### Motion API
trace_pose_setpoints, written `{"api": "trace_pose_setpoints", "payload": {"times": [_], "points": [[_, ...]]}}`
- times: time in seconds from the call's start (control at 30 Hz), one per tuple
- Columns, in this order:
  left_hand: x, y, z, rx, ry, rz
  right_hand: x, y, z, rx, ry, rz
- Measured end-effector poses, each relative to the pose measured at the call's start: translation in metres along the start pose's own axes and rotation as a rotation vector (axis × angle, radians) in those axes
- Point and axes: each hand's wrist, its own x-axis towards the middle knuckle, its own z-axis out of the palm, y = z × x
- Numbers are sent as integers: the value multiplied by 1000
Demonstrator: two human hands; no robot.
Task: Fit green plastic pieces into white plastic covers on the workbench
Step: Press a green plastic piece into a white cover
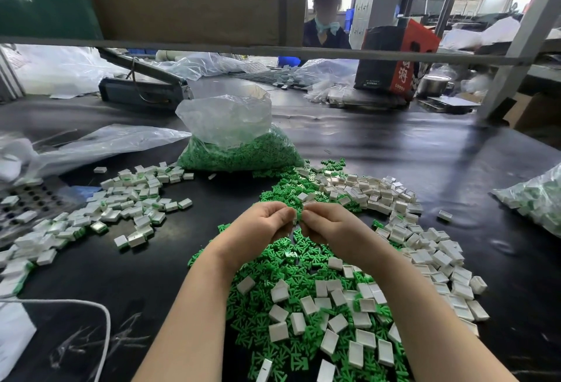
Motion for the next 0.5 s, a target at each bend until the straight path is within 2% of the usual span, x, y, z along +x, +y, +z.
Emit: {"api": "trace_pose_setpoints", "payload": {"times": [0.27,0.5], "points": [[-2,0,-2,-62,-85,24,-5,-1,-5,121,-89,2],[-4,-5,-6,-8,-161,9,-4,4,-8,150,-174,7]]}}
